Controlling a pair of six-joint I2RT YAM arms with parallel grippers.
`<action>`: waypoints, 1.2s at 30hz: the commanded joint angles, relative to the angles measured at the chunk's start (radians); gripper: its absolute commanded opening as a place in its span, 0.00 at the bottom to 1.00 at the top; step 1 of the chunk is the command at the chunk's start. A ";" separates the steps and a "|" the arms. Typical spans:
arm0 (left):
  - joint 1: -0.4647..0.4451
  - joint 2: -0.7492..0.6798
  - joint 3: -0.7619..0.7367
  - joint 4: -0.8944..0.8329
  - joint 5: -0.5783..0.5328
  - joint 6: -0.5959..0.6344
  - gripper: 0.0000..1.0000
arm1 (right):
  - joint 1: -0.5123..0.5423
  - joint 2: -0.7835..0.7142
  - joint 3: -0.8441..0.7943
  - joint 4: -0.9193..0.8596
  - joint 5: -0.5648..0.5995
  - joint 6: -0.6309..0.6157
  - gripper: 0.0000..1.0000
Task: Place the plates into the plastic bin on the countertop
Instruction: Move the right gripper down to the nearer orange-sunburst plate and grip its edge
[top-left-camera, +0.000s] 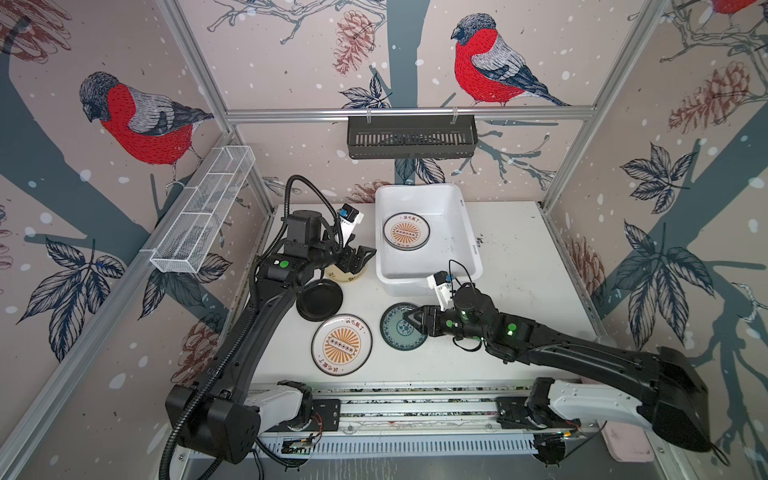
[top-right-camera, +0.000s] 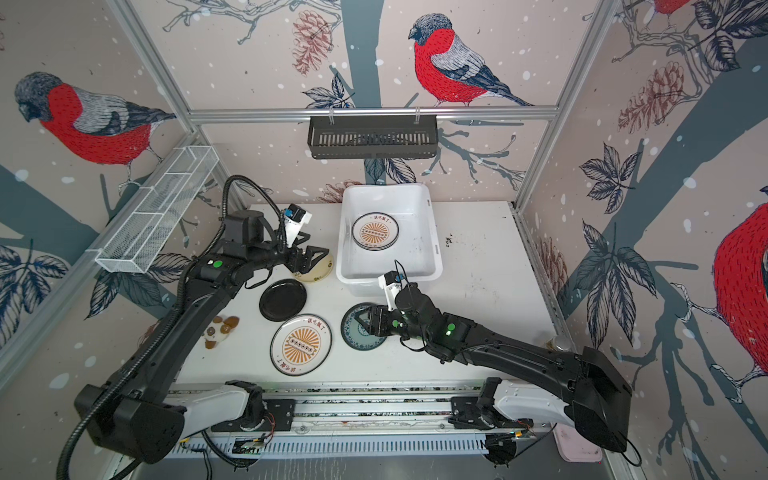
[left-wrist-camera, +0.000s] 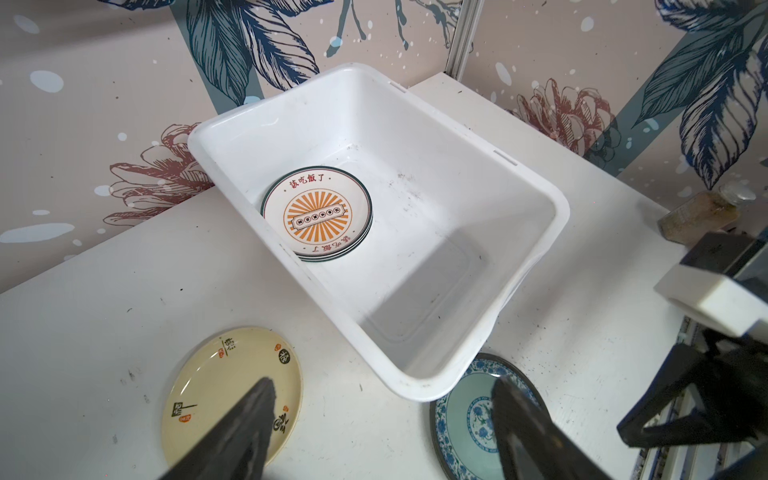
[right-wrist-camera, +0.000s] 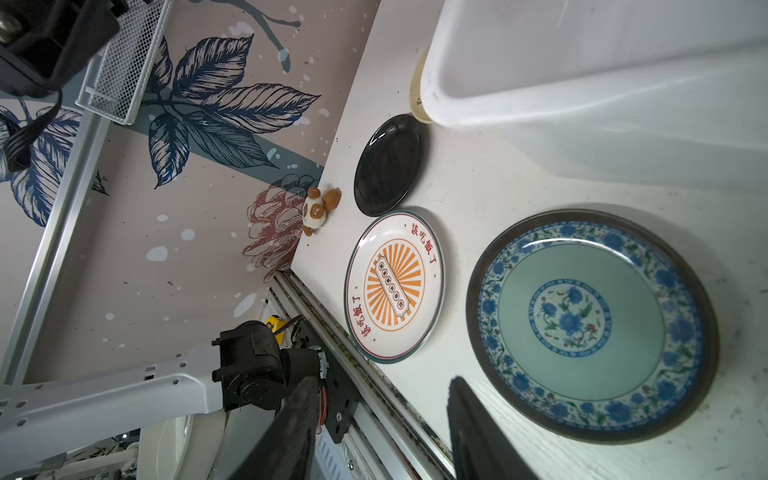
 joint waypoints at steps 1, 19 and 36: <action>0.002 -0.004 0.026 -0.004 0.039 -0.014 0.74 | 0.037 0.022 -0.010 0.084 0.079 0.085 0.51; 0.037 -0.093 0.008 -0.208 0.011 0.182 0.89 | 0.265 0.404 0.031 0.318 0.163 0.231 0.46; 0.039 -0.042 0.040 -0.197 0.166 0.103 0.89 | 0.302 0.615 0.066 0.427 0.260 0.401 0.45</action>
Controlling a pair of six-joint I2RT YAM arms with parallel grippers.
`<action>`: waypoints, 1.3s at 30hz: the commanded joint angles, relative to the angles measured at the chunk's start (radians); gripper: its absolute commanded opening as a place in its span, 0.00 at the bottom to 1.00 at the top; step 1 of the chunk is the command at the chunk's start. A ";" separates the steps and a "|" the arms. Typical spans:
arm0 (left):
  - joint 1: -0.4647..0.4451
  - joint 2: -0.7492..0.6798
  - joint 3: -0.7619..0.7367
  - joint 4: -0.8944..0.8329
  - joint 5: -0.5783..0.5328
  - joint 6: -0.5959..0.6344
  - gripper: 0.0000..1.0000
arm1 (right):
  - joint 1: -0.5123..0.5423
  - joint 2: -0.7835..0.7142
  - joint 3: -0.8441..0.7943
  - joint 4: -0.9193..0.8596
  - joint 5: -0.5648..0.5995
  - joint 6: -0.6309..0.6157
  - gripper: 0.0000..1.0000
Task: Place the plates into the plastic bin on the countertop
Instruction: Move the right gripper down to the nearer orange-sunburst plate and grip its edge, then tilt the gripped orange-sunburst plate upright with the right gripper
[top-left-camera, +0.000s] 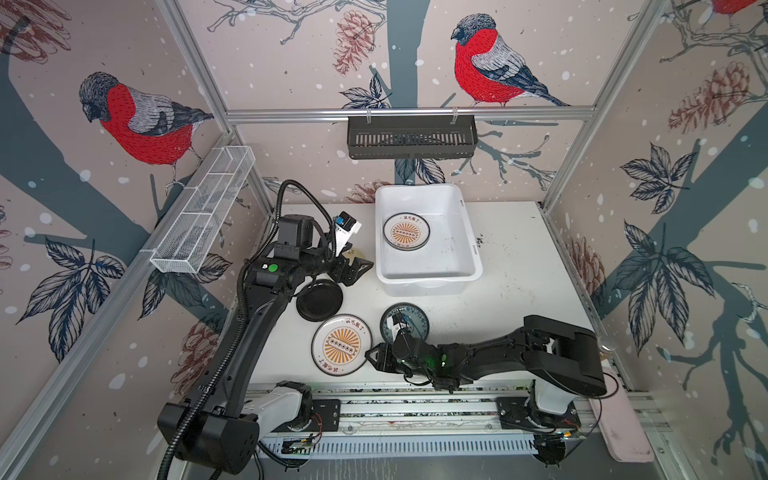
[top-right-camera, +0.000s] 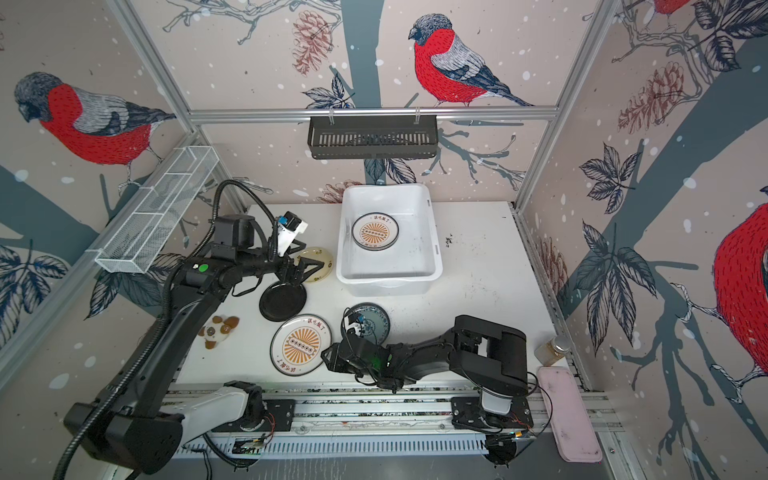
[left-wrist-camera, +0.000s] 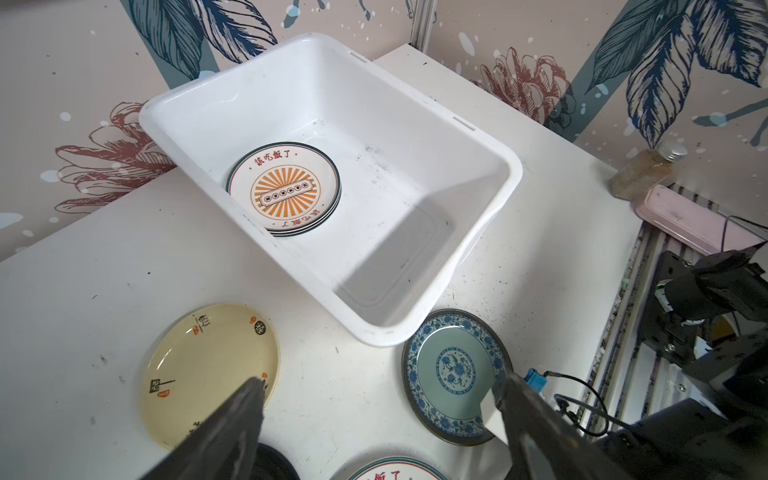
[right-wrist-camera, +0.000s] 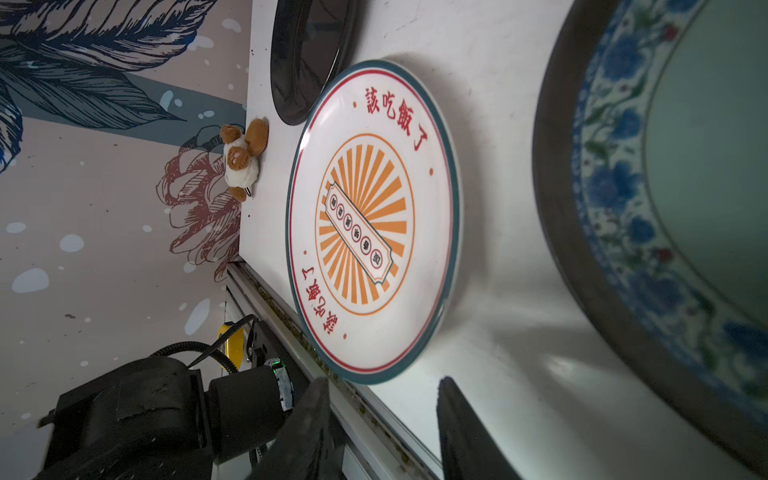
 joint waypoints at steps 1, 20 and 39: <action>0.002 0.003 0.014 -0.005 0.065 0.005 0.89 | -0.003 0.011 0.010 0.013 0.041 0.049 0.44; -0.009 -0.036 0.003 0.010 0.109 -0.005 0.89 | -0.010 0.092 0.033 0.055 0.041 0.124 0.38; -0.052 -0.051 -0.015 0.057 0.113 -0.059 0.89 | -0.036 0.186 0.105 0.013 0.039 0.166 0.31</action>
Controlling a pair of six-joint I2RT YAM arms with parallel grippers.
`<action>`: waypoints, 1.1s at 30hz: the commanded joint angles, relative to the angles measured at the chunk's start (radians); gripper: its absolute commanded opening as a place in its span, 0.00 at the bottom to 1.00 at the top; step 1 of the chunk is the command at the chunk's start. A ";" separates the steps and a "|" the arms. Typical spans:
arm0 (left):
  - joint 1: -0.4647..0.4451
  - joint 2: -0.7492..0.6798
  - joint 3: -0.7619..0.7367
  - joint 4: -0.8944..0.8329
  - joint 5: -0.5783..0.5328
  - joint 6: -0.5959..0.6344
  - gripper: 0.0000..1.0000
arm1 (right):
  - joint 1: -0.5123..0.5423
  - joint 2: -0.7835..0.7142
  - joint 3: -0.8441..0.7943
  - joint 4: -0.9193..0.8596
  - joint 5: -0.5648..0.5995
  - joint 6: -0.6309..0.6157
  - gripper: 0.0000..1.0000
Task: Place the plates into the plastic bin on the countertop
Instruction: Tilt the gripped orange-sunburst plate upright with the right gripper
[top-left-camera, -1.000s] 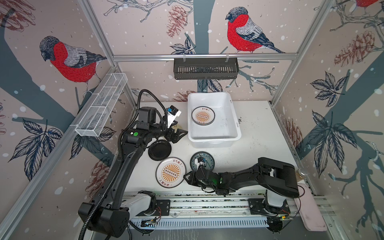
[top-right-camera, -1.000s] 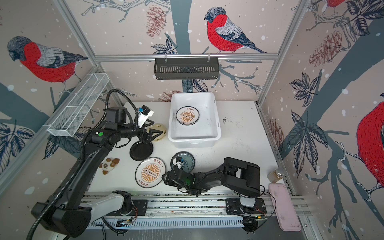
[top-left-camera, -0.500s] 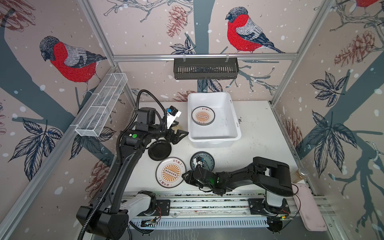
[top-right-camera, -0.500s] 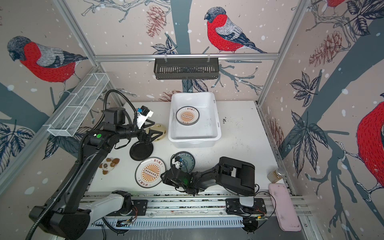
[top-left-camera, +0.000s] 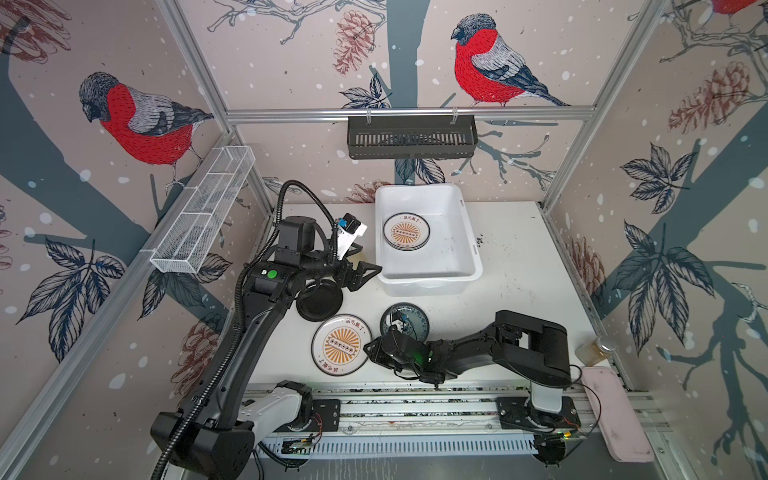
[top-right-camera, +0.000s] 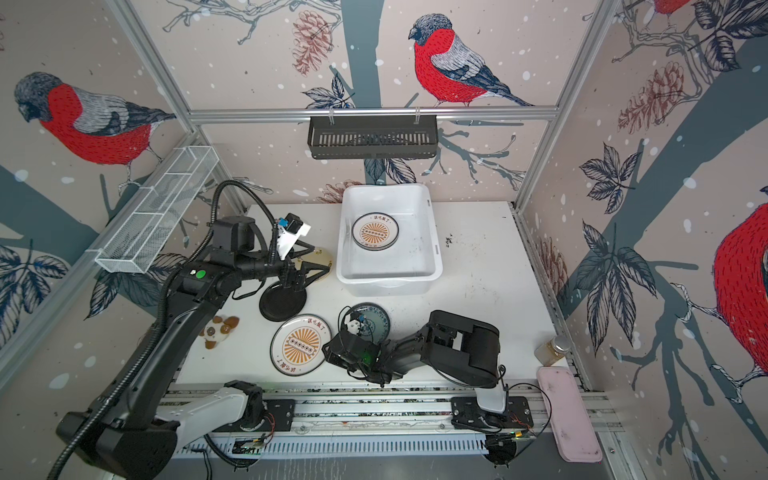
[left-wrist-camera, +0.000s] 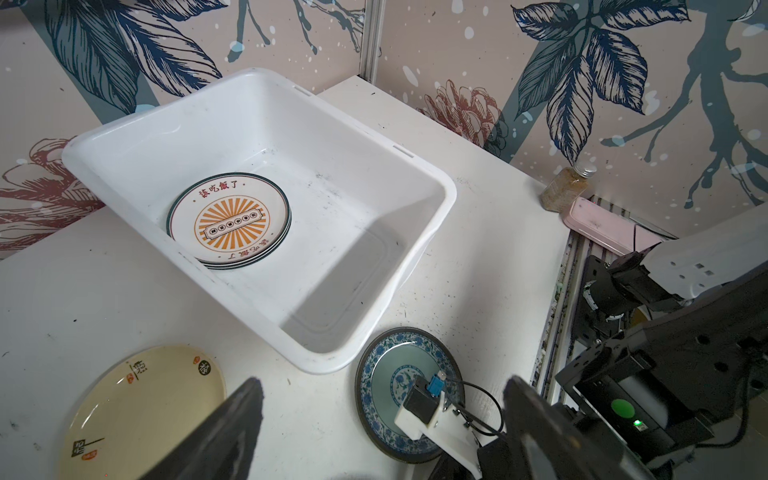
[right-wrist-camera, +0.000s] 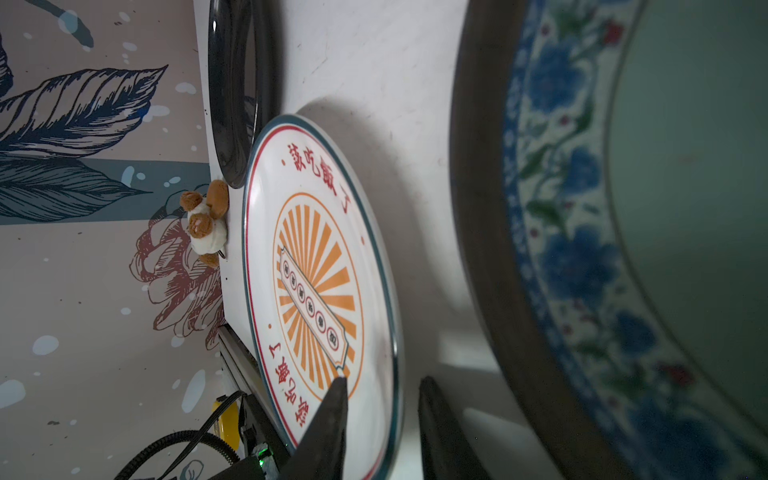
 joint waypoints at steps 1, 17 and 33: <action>-0.003 -0.008 -0.005 0.036 0.020 -0.008 0.89 | -0.002 0.019 0.016 -0.018 0.006 0.012 0.30; -0.016 -0.013 -0.019 0.056 0.019 -0.030 0.89 | -0.010 0.034 0.003 -0.028 0.023 0.053 0.13; -0.020 -0.005 -0.011 0.070 0.015 -0.041 0.89 | -0.014 0.024 -0.023 0.009 0.024 0.055 0.03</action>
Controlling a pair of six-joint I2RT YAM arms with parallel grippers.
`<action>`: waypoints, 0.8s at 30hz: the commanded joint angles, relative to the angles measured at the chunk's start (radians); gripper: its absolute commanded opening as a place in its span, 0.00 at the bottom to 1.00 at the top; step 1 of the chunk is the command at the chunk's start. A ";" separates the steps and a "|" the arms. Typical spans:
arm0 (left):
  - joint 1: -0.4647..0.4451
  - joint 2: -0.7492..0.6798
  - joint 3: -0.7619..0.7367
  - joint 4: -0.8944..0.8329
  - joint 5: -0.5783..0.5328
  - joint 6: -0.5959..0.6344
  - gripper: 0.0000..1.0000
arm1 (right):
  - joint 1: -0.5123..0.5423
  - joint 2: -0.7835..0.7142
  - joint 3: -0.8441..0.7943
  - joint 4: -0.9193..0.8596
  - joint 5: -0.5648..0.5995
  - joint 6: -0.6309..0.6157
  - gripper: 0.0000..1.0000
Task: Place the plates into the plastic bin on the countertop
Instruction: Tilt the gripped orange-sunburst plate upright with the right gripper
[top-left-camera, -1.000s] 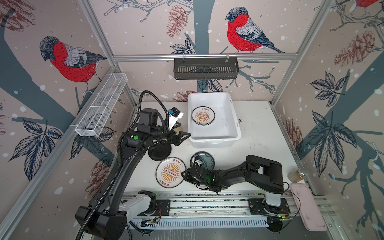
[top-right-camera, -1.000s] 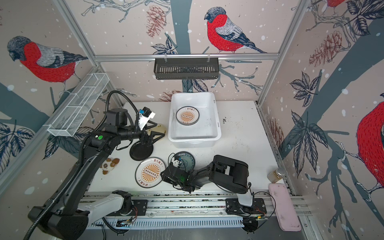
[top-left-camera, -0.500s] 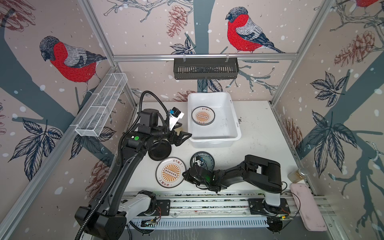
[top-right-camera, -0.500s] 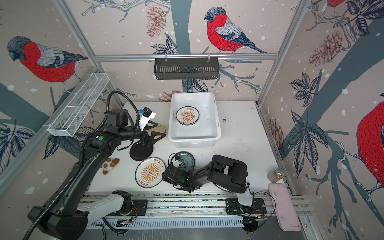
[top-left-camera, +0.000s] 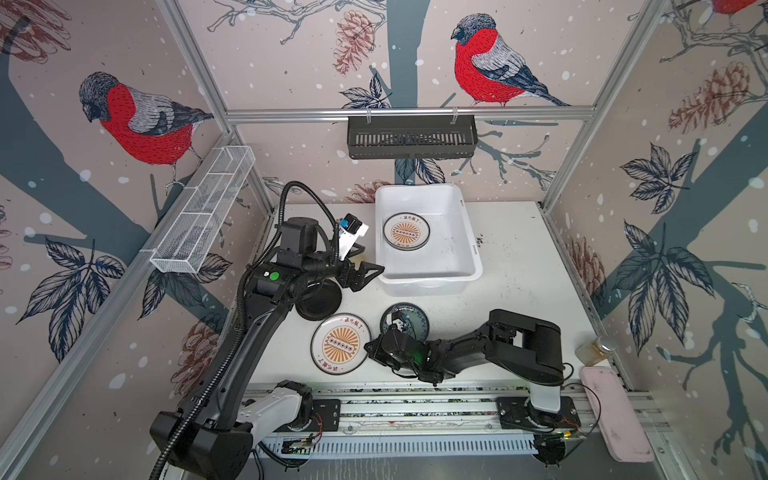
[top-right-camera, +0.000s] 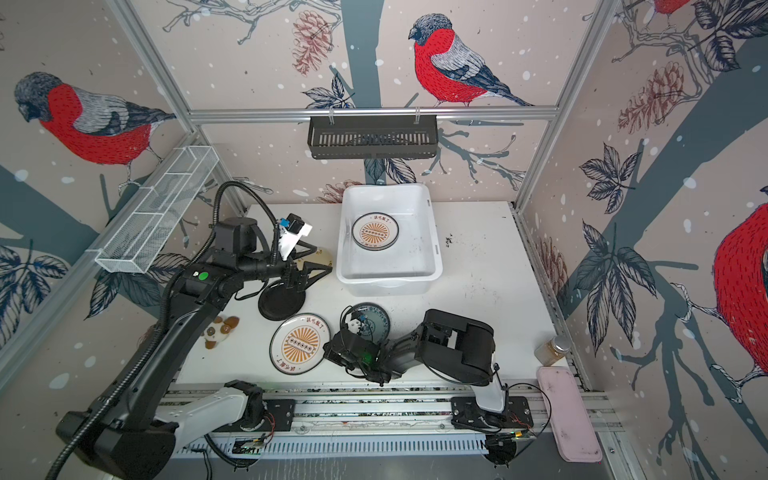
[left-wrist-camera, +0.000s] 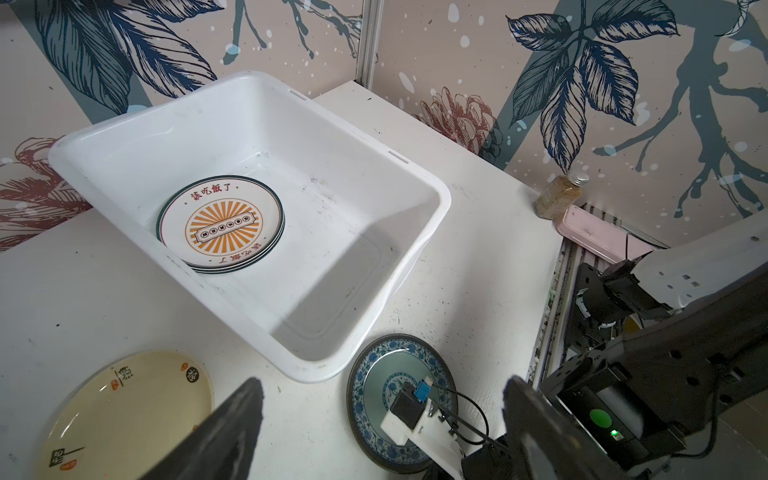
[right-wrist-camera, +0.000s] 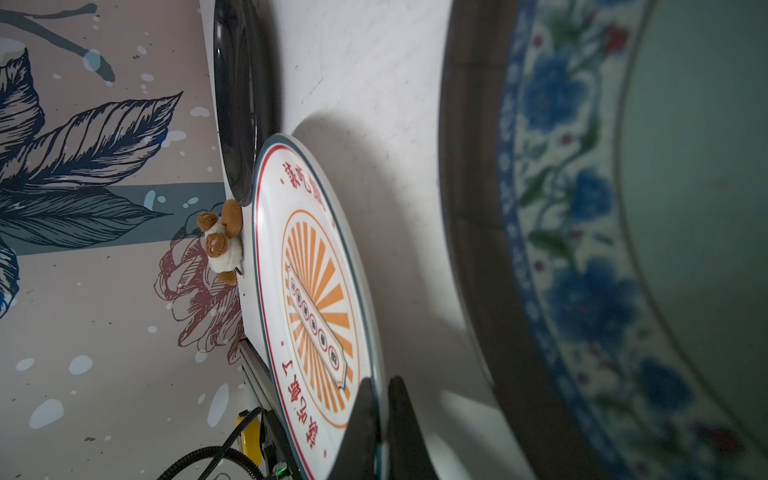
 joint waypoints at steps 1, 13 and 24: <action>0.000 -0.001 0.009 0.028 0.015 0.001 0.89 | 0.000 -0.006 -0.014 -0.061 0.021 -0.002 0.03; -0.009 0.020 0.032 0.049 -0.004 -0.028 0.89 | 0.008 -0.067 -0.052 -0.008 0.027 -0.063 0.02; -0.014 0.030 0.058 0.045 -0.041 -0.041 0.89 | 0.017 -0.142 -0.116 0.028 0.033 -0.084 0.02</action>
